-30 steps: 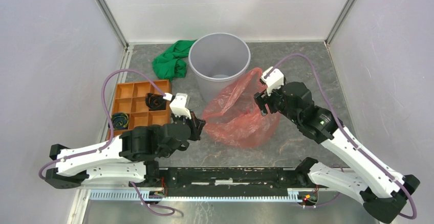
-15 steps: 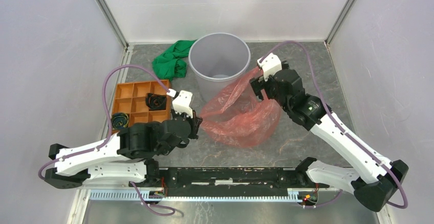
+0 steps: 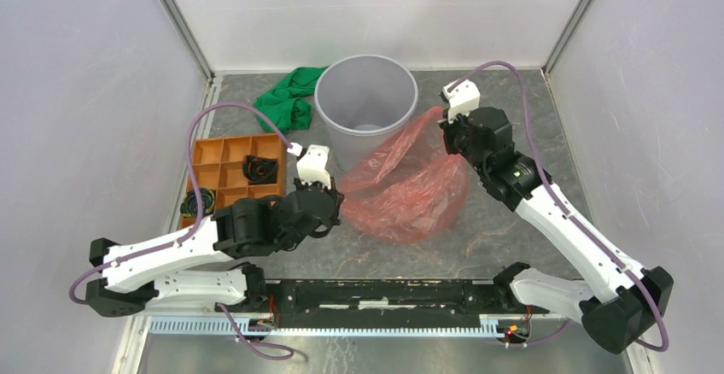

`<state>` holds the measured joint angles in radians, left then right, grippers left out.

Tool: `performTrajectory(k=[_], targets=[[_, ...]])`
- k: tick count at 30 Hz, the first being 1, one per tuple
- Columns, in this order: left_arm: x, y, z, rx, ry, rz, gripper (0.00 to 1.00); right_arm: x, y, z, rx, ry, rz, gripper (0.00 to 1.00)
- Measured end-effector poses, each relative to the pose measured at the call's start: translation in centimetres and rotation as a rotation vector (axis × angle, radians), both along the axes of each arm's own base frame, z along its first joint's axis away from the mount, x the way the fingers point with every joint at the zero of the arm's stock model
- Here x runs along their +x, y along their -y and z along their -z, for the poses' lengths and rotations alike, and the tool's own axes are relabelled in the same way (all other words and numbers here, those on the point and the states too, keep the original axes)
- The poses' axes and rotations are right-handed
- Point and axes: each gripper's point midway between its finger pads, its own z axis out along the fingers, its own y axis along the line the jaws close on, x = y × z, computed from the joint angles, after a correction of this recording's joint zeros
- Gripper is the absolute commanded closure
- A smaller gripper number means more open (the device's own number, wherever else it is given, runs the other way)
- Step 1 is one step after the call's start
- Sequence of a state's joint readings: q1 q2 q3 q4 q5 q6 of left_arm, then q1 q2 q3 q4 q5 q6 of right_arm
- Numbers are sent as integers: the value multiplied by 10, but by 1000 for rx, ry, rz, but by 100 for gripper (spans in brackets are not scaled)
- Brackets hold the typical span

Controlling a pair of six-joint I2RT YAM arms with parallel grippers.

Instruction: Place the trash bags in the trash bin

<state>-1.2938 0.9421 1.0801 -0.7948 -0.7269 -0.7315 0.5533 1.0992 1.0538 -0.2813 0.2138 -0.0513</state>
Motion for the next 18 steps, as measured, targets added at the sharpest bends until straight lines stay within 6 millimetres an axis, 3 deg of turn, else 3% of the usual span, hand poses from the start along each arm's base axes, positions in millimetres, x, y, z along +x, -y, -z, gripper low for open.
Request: performTrajectory(k=[2,5,10,14,18], targets=[[0,4,4,-36,-26,-15,71,-3,11,0,31,-2,60,100],[1,10,10,-81,-53,-33,59,-16,32,-5,90,12,152,100],[1,14,12,-133,-80,-62,35,-43,54,-24,220,77,213,100],[-2,12,25,-164,-115,-84,22,-55,61,-38,280,120,221,100],[-9,7,49,-183,-159,-96,16,-57,62,-43,295,132,220,99]])
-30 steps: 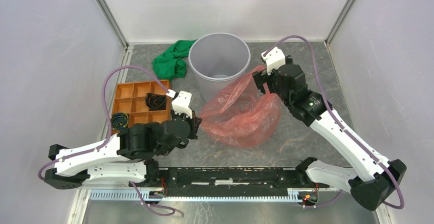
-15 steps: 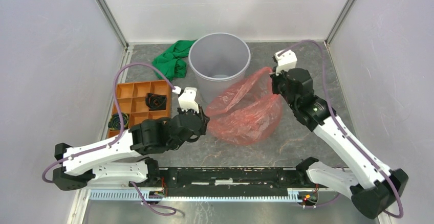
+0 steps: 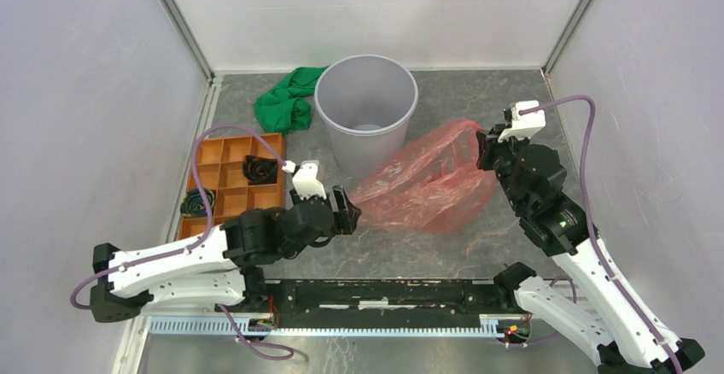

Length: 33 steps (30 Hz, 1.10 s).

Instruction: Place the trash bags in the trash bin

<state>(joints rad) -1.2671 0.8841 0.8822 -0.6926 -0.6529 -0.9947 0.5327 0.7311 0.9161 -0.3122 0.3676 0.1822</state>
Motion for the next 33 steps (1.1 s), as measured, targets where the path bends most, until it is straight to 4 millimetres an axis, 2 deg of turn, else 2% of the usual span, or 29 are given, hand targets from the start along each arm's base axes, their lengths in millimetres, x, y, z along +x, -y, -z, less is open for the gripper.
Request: performTrajectory(k=[4,10,15,17,18,20,22,24,27,29,31,33], targets=[[-2,1,21,-24,-27,-20,13,-1,1,-1,2,3,-1,100],[-1,17,46,-97,-51,-28,11,-5,1,-4,9,13,-9,100],[2,39,50,-185,-58,-20,10,-8,-1,-8,20,23,-30,99],[4,47,53,-204,-56,-18,13,-9,-4,-8,24,22,-43,99],[5,50,55,-209,-55,-19,18,-9,-5,-8,25,21,-51,100],[10,56,61,-209,-59,-28,34,-9,-7,-7,27,19,-62,100],[15,59,68,-208,-66,-39,64,-10,-8,-6,28,15,-71,99],[19,62,74,-217,-84,-55,84,-11,-9,-6,28,13,-77,99],[21,59,80,-215,-96,-63,96,-15,-7,-6,22,12,-79,99],[20,59,76,-227,-99,-55,98,-19,-4,-7,14,17,-79,99],[16,59,65,-248,-98,-34,98,-25,1,-10,6,28,-77,99],[14,61,44,-259,-81,5,98,-30,5,-18,5,45,-73,99]])
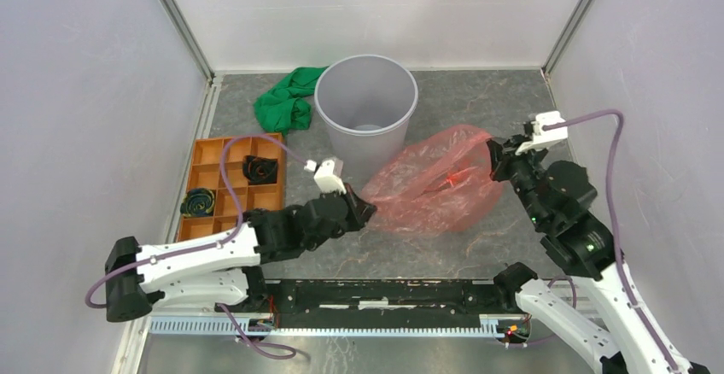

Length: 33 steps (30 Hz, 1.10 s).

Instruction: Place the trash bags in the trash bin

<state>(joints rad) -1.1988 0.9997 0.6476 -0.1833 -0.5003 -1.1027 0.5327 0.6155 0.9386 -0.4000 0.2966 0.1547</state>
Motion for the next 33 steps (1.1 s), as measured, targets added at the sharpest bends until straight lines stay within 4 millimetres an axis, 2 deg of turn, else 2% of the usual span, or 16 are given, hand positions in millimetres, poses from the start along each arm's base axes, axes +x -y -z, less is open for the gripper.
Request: performTrajectory(k=[1,3,5,6,8,10,11,12,13,17,19,21,24,27,29,33], targets=[[-1,2,-15,5,15,24,98,-4,2,-8,4,13,0,99],[-1,12,-60,-2,67,80,98,-11,6,-28,24,55,-5,99],[0,24,-126,-41,152,140,98,-19,8,-55,52,114,-18,99],[0,29,-165,-76,212,173,98,-24,9,-69,67,150,-28,99],[-1,32,-225,-125,319,215,98,-32,11,-99,99,232,-48,99],[-3,30,-275,-153,421,246,98,-39,13,-128,124,313,-59,99],[-2,30,-296,-162,467,252,98,-41,13,-142,137,346,-64,99],[-2,29,-317,-166,514,257,98,-44,12,-163,156,393,-75,99],[-1,29,-339,-171,567,260,98,-44,11,-173,166,416,-80,99],[11,24,-399,-144,733,213,98,-48,-9,-234,239,568,-183,99],[21,15,-418,-98,799,149,98,-45,-25,-252,270,611,-251,99],[31,3,-426,-47,838,83,98,-38,-44,-265,298,633,-325,99],[45,-20,-435,43,894,-28,98,-17,-79,-272,322,623,-436,99],[54,-39,-438,99,931,-119,98,6,-109,-268,333,584,-520,99],[61,-52,-437,129,944,-175,98,27,-130,-254,332,529,-562,99],[75,-70,-439,168,953,-264,98,51,-151,-236,327,455,-592,99]])
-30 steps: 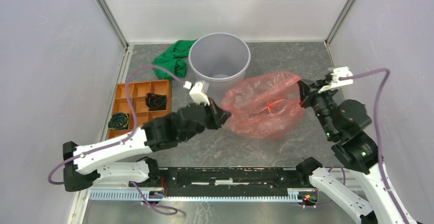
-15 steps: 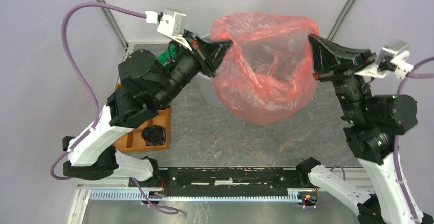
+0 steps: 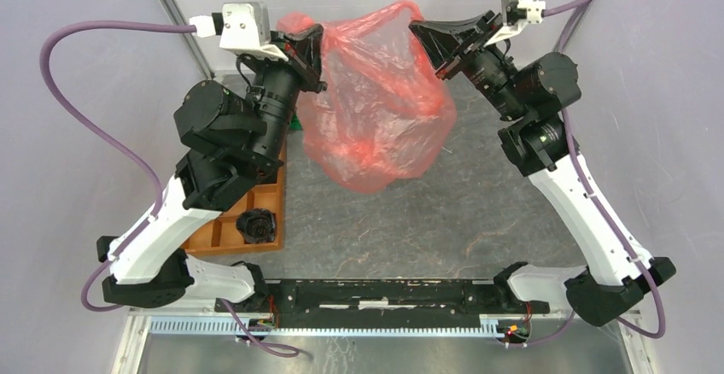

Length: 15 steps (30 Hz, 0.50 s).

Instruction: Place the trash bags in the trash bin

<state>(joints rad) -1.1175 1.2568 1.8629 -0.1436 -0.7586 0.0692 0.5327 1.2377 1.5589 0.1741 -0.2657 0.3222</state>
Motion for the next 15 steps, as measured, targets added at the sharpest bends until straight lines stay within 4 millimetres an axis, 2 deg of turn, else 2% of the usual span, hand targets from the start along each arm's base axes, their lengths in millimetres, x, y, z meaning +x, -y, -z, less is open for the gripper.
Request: performTrajectory(k=[2,4,7,10,12,15], targets=[[10,-7,0,-5,0,-42,98,2,-2,-3,-3,-1,-5,99],[21,-13,2,-3,-3,-83,98,-1,0,-14,2,16,-5,99],[37,-20,7,0,-14,-127,98,-15,8,-48,12,73,3,99],[49,-19,14,9,-32,-144,98,-26,16,-68,19,123,21,99],[56,-15,21,15,-49,-144,98,-30,22,-72,10,144,43,99],[62,-13,30,24,-74,-152,98,-20,24,-63,-26,127,90,99]])
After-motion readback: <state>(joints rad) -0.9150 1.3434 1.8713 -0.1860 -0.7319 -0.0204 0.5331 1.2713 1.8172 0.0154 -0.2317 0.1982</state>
